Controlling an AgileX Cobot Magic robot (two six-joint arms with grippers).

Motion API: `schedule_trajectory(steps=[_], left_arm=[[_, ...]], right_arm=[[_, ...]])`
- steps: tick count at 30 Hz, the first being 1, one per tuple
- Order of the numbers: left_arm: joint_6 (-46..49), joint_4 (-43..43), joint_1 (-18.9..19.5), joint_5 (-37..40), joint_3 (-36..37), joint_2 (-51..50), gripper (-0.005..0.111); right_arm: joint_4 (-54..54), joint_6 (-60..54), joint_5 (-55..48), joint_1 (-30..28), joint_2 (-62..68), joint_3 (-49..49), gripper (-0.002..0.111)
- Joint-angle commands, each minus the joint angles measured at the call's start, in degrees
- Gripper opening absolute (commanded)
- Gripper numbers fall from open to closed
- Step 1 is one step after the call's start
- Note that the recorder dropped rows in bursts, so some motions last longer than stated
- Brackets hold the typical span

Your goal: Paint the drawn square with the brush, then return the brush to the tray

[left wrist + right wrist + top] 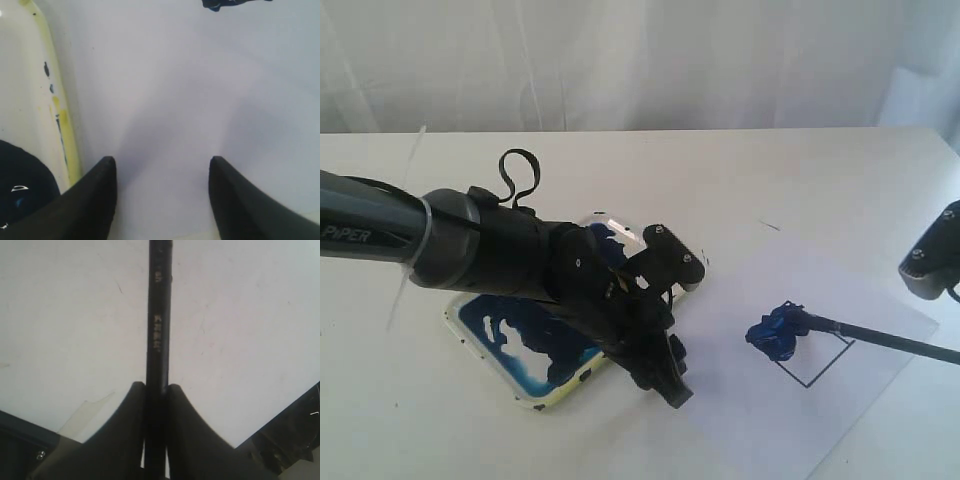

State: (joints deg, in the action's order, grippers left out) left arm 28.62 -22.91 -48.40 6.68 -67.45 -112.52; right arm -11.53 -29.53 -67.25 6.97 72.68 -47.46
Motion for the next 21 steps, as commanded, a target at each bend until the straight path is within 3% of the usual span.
schedule_trajectory(steps=[1, 21], left_arm=[[-0.39, -0.15, -0.26, 2.28, 0.69, -0.9, 0.059], [-0.39, -0.15, -0.26, 2.28, 0.69, -0.9, 0.059]], right_arm=[[-0.73, 0.32, -2.72, -0.17, 0.02, 0.18, 0.0], [-2.46, 2.96, -2.72, -0.17, 0.02, 0.18, 0.0]])
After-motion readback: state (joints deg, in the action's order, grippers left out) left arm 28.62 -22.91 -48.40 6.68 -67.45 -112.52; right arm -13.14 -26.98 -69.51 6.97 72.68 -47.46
